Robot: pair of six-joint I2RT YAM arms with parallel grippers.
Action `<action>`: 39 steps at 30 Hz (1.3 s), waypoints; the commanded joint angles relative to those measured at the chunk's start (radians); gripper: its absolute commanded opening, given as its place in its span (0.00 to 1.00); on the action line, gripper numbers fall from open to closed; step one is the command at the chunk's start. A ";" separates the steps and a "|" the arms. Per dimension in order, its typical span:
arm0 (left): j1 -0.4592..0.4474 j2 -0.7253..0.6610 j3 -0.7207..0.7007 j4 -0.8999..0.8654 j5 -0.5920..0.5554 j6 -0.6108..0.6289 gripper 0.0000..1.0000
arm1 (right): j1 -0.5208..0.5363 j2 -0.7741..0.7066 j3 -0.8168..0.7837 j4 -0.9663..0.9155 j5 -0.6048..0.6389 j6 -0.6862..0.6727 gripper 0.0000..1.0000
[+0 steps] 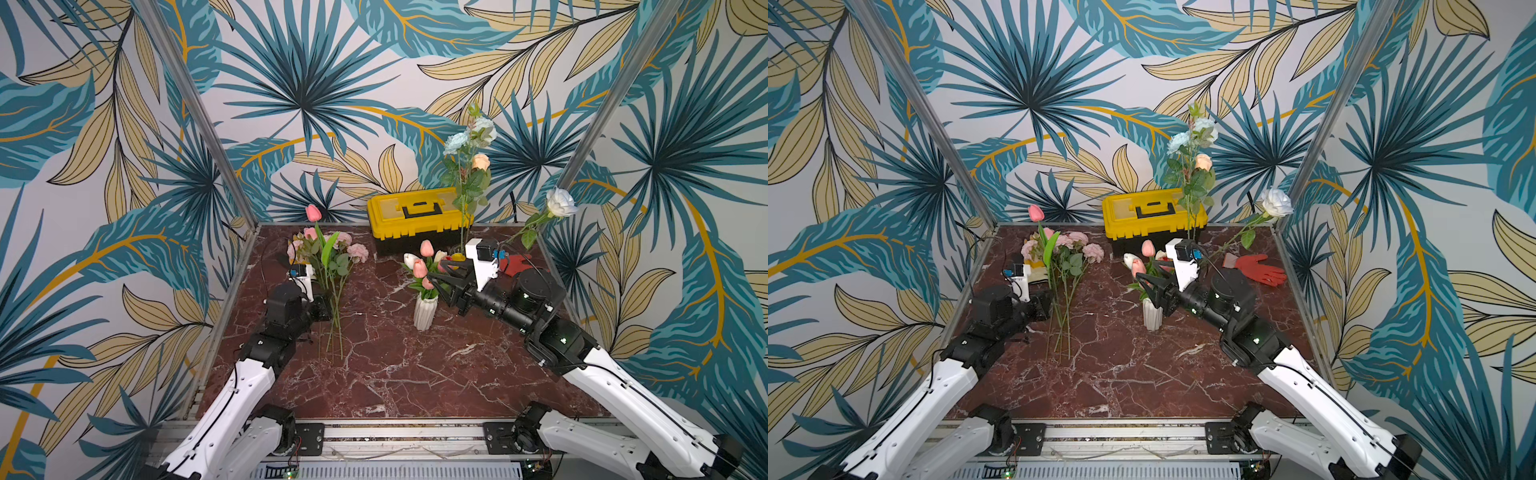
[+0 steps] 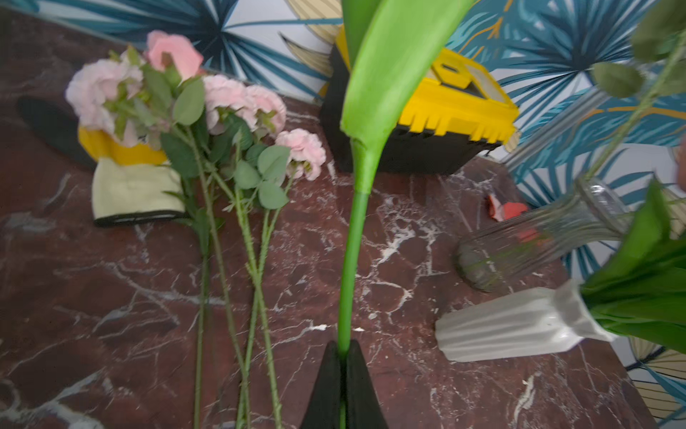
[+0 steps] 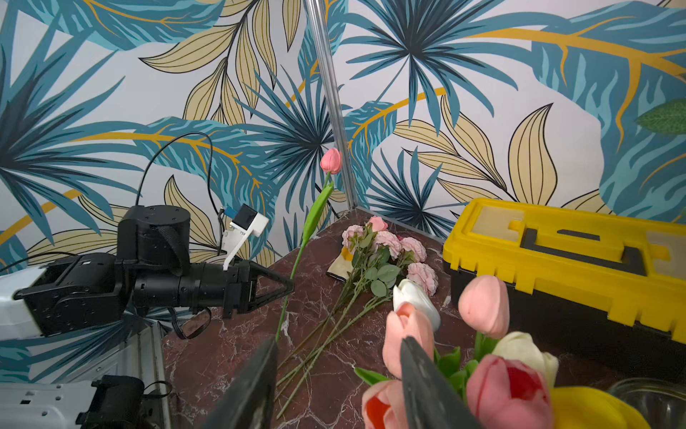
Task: Pick out pink flowers from the vase
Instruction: Place the flower at the center of the board.
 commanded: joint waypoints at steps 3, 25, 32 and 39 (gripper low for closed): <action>0.119 0.127 -0.034 -0.034 0.035 0.020 0.00 | 0.002 -0.018 -0.056 0.045 0.010 -0.035 0.54; 0.258 0.663 0.226 -0.261 0.148 0.183 0.22 | 0.003 -0.074 -0.127 0.103 0.015 -0.026 0.54; 0.259 0.636 0.252 -0.292 0.153 0.187 0.33 | 0.003 -0.058 -0.088 0.056 0.037 -0.020 0.54; 0.258 0.455 0.228 -0.306 0.150 0.132 0.43 | 0.002 -0.065 0.046 -0.213 0.109 -0.118 0.54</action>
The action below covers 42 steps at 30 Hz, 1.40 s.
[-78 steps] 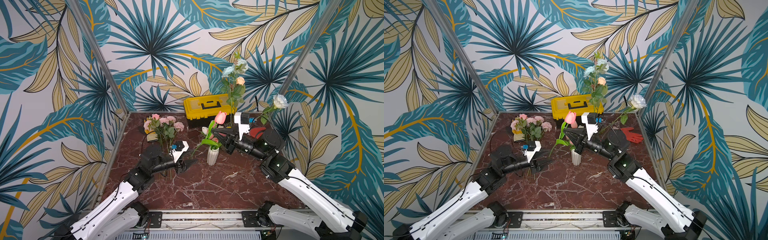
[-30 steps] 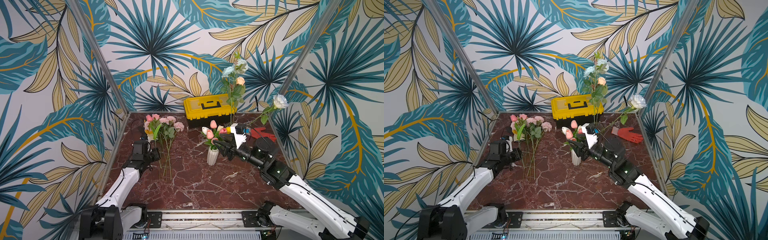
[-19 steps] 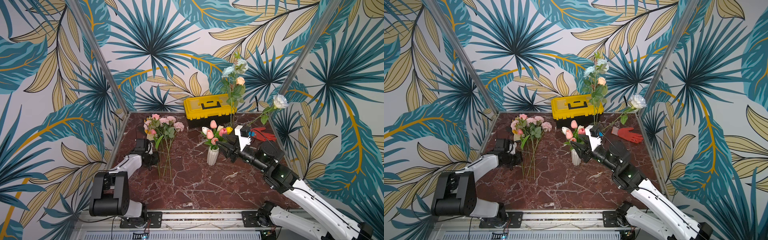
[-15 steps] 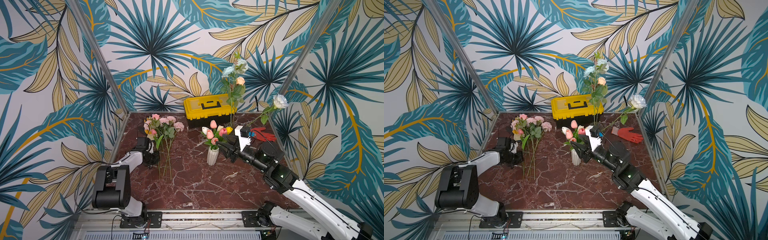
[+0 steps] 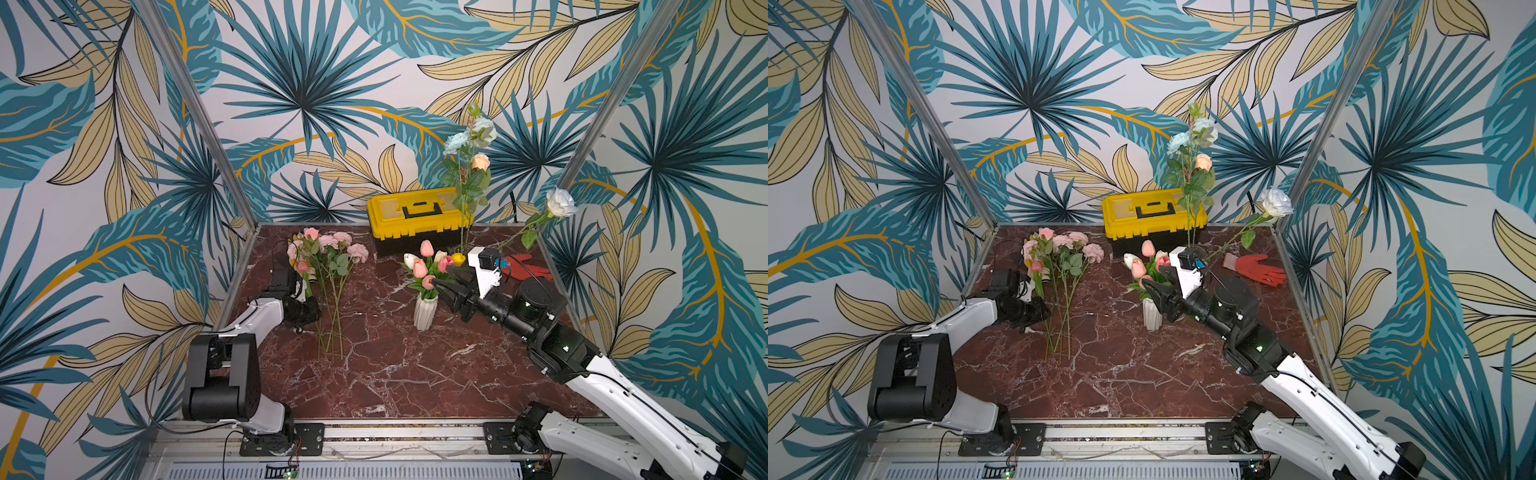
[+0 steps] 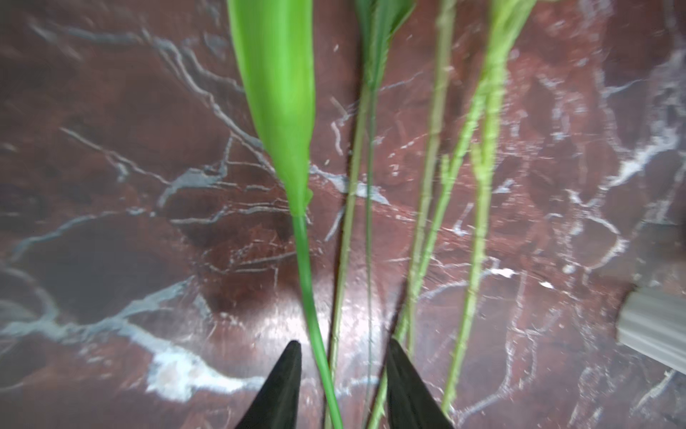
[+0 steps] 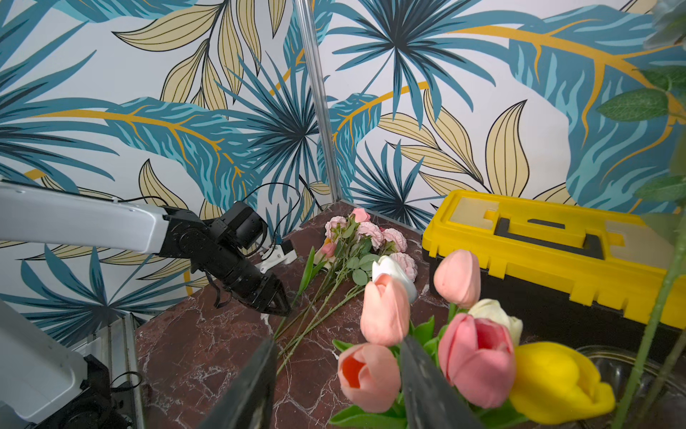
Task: Pick out pink flowers from the vase
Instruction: Place the flower at the center of the board, then pick up the flower from the vase.
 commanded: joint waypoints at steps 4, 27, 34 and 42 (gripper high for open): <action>0.001 -0.245 -0.017 -0.010 -0.022 -0.076 0.45 | 0.002 0.007 0.174 -0.345 0.106 -0.093 0.53; -0.427 -0.668 -0.079 -0.030 -0.096 -0.075 0.49 | 0.001 -0.111 -0.245 0.061 0.088 -0.186 0.35; -0.426 -0.767 -0.102 -0.041 -0.054 -0.072 0.52 | -0.010 -0.003 -0.295 0.316 0.123 -0.243 0.33; -0.442 -0.774 -0.087 -0.075 -0.082 -0.045 0.53 | -0.033 0.062 -0.297 0.391 0.174 -0.206 0.29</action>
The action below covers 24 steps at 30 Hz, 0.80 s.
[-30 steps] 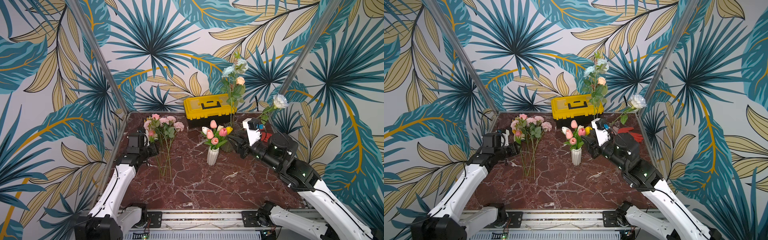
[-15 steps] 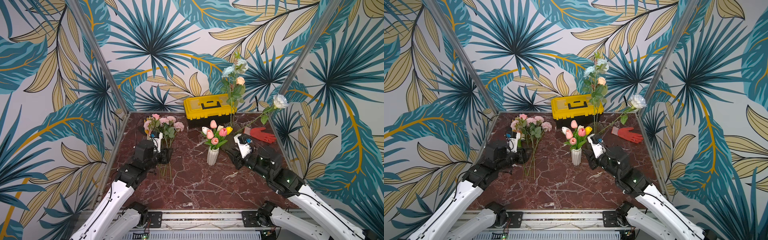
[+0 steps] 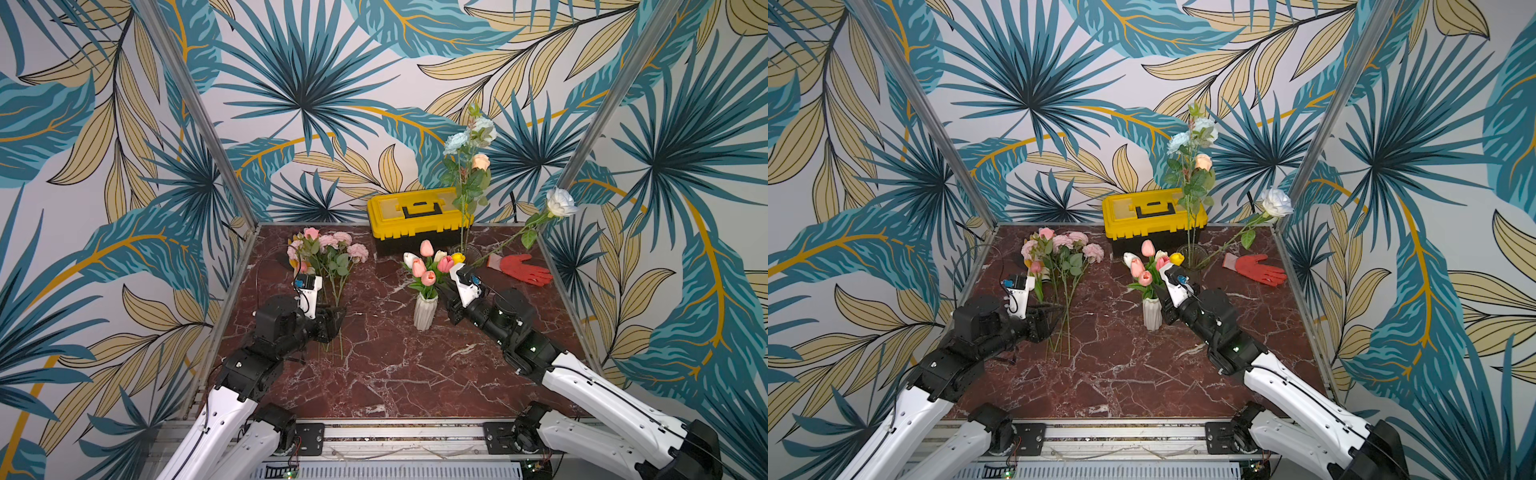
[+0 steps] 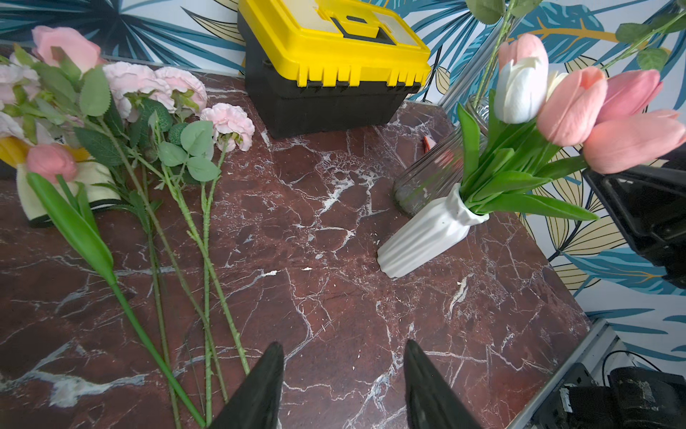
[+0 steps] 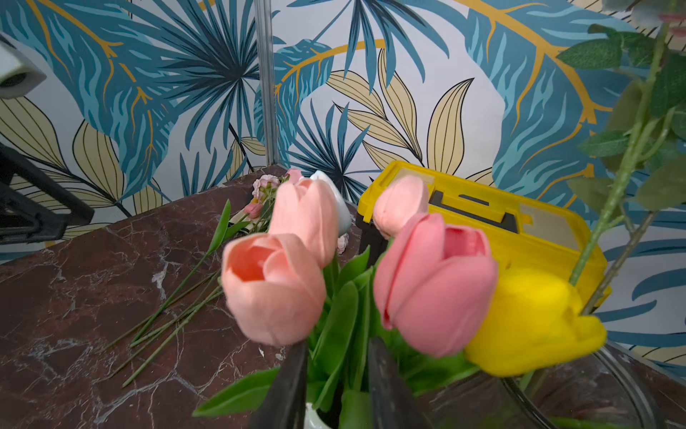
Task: Pick out pink flowers from the vase
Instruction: Pick up the flower from the vase.
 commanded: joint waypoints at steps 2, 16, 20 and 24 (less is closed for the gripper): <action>-0.025 -0.001 0.024 -0.069 -0.018 0.043 0.54 | -0.006 -0.025 -0.028 0.075 0.034 0.011 0.28; -0.038 0.007 -0.003 -0.068 -0.044 0.036 0.55 | -0.017 -0.025 -0.065 0.075 0.075 0.030 0.24; -0.037 0.016 -0.004 -0.068 -0.053 0.037 0.55 | -0.030 0.016 -0.061 0.113 0.053 0.042 0.24; -0.036 0.018 -0.005 -0.068 -0.055 0.036 0.55 | -0.036 0.052 -0.054 0.142 0.045 0.050 0.22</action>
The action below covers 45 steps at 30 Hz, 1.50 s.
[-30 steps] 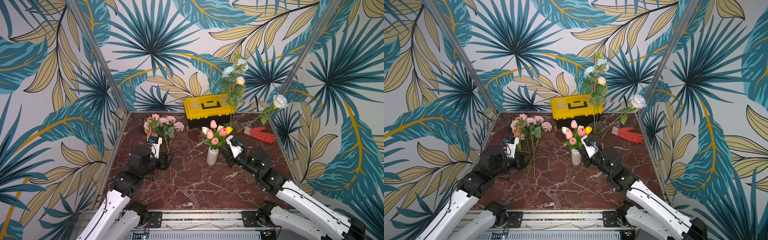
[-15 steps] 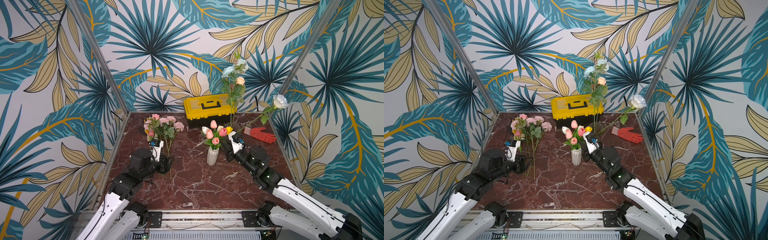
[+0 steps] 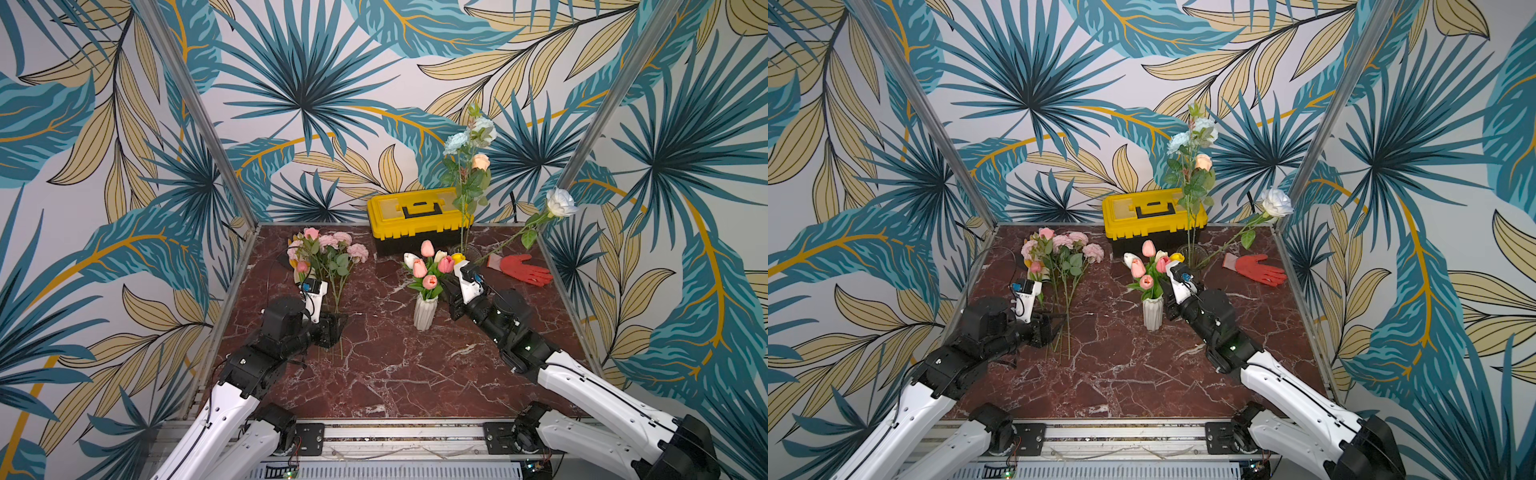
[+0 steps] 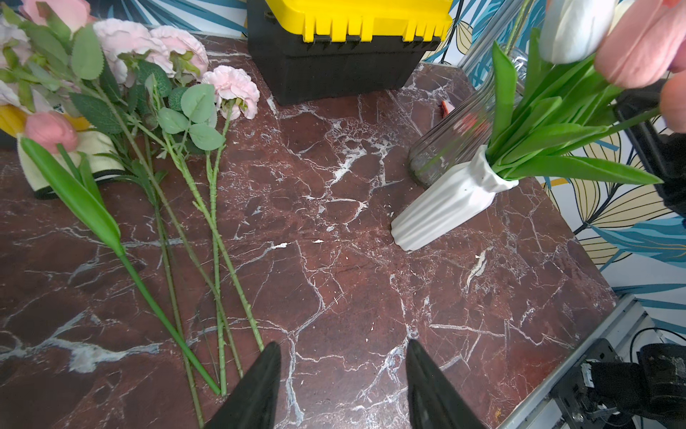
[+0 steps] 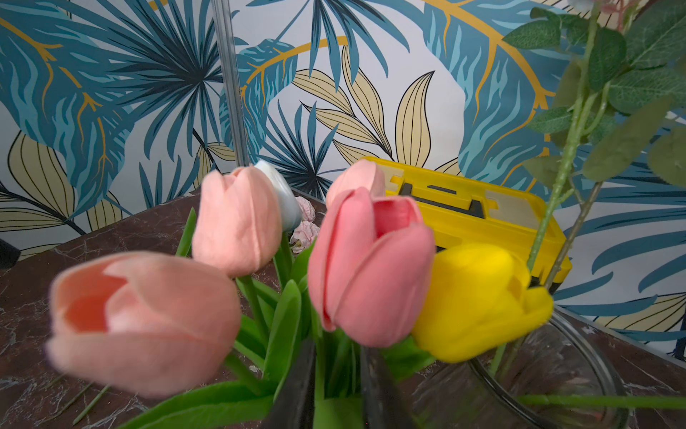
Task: Pick out pink flowers from the vase
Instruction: Pick up the flower from the vase.
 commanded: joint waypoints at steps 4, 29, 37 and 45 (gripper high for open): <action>-0.001 0.003 -0.005 -0.003 -0.014 0.012 0.55 | -0.012 0.024 -0.005 0.064 -0.018 0.022 0.13; 0.004 -0.006 -0.004 -0.002 0.002 0.034 0.55 | -0.015 -0.148 0.191 -0.266 -0.093 0.012 0.00; 0.004 0.003 0.016 0.013 0.098 0.066 0.58 | -0.013 -0.224 0.369 -0.508 -0.123 0.000 0.00; 0.003 0.018 0.030 0.064 0.143 0.068 0.60 | -0.014 -0.267 0.531 -0.779 -0.169 -0.008 0.00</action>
